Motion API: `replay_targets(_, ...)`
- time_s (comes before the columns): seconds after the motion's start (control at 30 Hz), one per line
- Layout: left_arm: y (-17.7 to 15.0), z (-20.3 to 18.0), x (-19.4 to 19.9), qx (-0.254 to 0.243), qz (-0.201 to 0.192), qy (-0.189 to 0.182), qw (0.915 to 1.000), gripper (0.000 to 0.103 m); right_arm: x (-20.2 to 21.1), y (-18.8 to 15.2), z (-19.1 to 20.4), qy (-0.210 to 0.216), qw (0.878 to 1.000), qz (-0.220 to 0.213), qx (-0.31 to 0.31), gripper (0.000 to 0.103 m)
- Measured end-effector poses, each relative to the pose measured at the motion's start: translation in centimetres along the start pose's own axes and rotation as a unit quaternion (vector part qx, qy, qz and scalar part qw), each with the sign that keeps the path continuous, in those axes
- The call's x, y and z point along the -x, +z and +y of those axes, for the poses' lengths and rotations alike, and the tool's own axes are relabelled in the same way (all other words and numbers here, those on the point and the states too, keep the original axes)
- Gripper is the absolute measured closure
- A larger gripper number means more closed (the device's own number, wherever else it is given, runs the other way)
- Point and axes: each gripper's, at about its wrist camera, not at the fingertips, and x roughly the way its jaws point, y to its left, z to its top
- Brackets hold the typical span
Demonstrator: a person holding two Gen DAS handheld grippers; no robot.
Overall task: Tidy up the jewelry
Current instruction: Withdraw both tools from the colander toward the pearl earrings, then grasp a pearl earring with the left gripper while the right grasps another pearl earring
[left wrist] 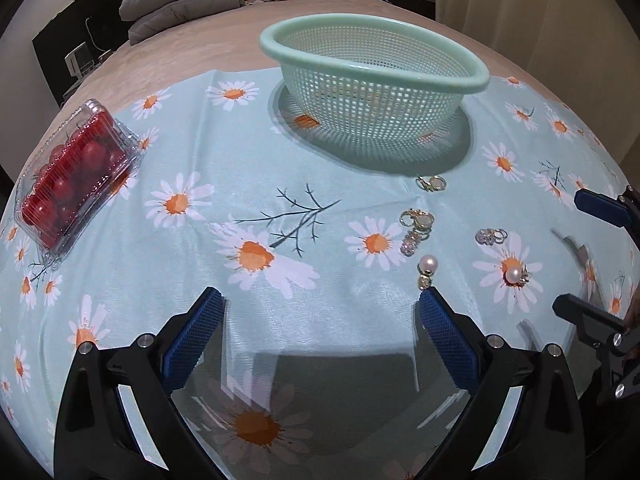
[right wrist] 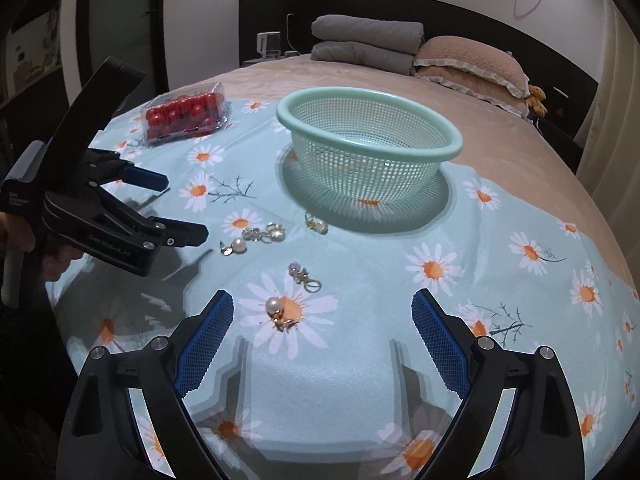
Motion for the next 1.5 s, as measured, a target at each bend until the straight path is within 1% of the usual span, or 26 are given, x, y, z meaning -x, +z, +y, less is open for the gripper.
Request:
replay_targets(0.07,-0.1,-0.5,0.0,-0.005,-0.006,-0.003,1.0,0.007,-0.1,-0.4,0.6,0.009,1.0,-0.007,0.002,0.018)
replay_targets(0.17,0.0,-1.2,-0.2,-0.007,-0.007,-0.017,0.9998,0.007,-0.5,-0.8,1.1,0.019,1.0,-0.006,-0.003,0.018)
replay_targets(0.2,0.0,-1.4,-0.3,-0.01,-0.007,-0.019,0.9997,0.009,-0.8,-1.0,1.2,0.024,1.0,-0.003,-0.005,0.021)
replay_targets(0.23,0.1,-1.6,-0.4,-0.013,-0.006,-0.018,0.9997,0.012,-1.0,-1.1,1.3,0.028,1.0,0.0,-0.005,0.024)
replay_targets(0.3,-0.1,-2.1,-0.7,-0.017,0.0,-0.021,0.9996,0.017,-1.4,-1.5,1.4,0.035,0.999,0.006,-0.009,0.036)
replay_targets(0.33,-0.2,-2.3,-0.8,-0.019,-0.002,-0.017,0.9997,0.017,-1.6,-1.6,1.5,0.036,0.999,0.008,-0.009,0.044)
replay_targets(0.37,-0.2,-2.6,-0.9,-0.022,-0.003,-0.014,0.9997,0.018,-1.7,-1.7,1.5,0.035,0.999,0.008,-0.009,0.045)
replay_targets(0.4,-0.1,-2.7,-0.8,-0.024,-0.007,-0.017,0.9995,0.023,-1.9,-1.9,1.6,0.036,0.999,0.012,-0.011,0.046)
replay_targets(0.43,0.0,-2.8,-0.7,-0.023,-0.01,-0.024,0.9994,0.03,-2.1,-2.0,1.6,0.036,0.999,0.013,-0.013,0.051)
replay_targets(0.47,-0.1,-2.9,-0.6,-0.022,-0.011,-0.03,0.9993,0.033,-2.1,-2.0,1.6,0.036,0.999,0.009,-0.016,0.053)
replay_targets(0.5,0.0,-2.9,-0.7,-0.022,-0.01,-0.034,0.9991,0.04,-2.1,-2.1,1.5,0.039,0.999,0.007,-0.021,0.057)
replay_targets(0.53,0.1,-3.0,-0.8,-0.024,-0.008,-0.036,0.999,0.045,-2.2,-2.0,1.5,0.041,0.999,0.009,-0.024,0.063)
replay_targets(0.57,0.1,-3.3,-0.8,-0.029,-0.008,-0.039,0.9988,0.049,-2.3,-2.0,1.4,0.04,0.999,0.012,-0.028,0.066)
replay_targets(0.63,0.2,-3.8,-0.8,-0.037,-0.007,-0.054,0.9978,0.071,-2.5,-1.9,0.9,0.041,0.998,0.02,-0.045,0.076)
replay_targets(0.67,0.2,-4.1,-0.8,-0.043,-0.006,-0.059,0.9973,0.075,-2.6,-1.8,0.7,0.04,0.998,0.023,-0.052,0.078)
replay_targets(0.7,0.2,-4.3,-0.8,-0.049,-0.005,-0.062,0.9968,0.083,-2.6,-1.8,0.5,0.039,0.997,0.025,-0.055,0.085)
replay_targets(0.73,0.2,-4.6,-0.8,-0.055,-0.002,-0.068,0.9962,0.091,-2.6,-1.8,0.4,0.039,0.997,0.028,-0.058,0.089)
replay_targets(0.77,0.2,-4.7,-0.8,-0.059,0.001,-0.071,0.9957,0.093,-2.6,-1.8,0.3,0.043,0.997,0.029,-0.061,0.089)
replay_targets(0.83,0.2,-4.7,-0.7,-0.058,0.009,-0.079,0.9951,0.095,-2.6,-1.7,0.1,0.048,0.996,0.034,-0.066,0.089)
replay_targets(0.93,0.3,-4.1,-0.7,-0.039,0.023,-0.098,0.9941,0.097,-2.4,-1.6,-0.1,0.055,0.995,0.039,-0.072,0.089)
replay_targets(1.07,0.3,-3.4,-0.3,-0.02,0.034,-0.107,0.9934,0.098,-1.5,-1.4,-0.3,0.053,0.996,0.043,-0.064,0.089)
replay_targets(1.17,0.5,-2.7,0.7,-0.018,0.031,-0.103,0.9941,0.098,-0.4,-1.2,-1.0,0.053,0.996,0.037,-0.068,0.089)
replay_targets(1.3,1.5,-2.1,2.4,-0.024,0.02,-0.092,0.9953,0.098,1.2,-0.2,-1.9,0.042,0.997,0.019,-0.068,0.089)
replay_targets(1.37,2.1,-2.1,3.1,-0.036,0.019,-0.075,0.9964,0.098,2.0,0.7,-2.3,0.046,0.997,0.008,-0.062,0.089)
replay_targets(1.4,2.5,-2.0,3.4,-0.04,0.017,-0.066,0.9969,0.098,2.4,1.1,-2.4,0.041,0.998,0.002,-0.055,0.089)
replay_targets(1.5,3.8,-1.5,4.7,-0.049,0.004,-0.053,0.9974,0.098,3.5,2.7,-2.9,0.04,0.998,-0.013,-0.04,0.089)
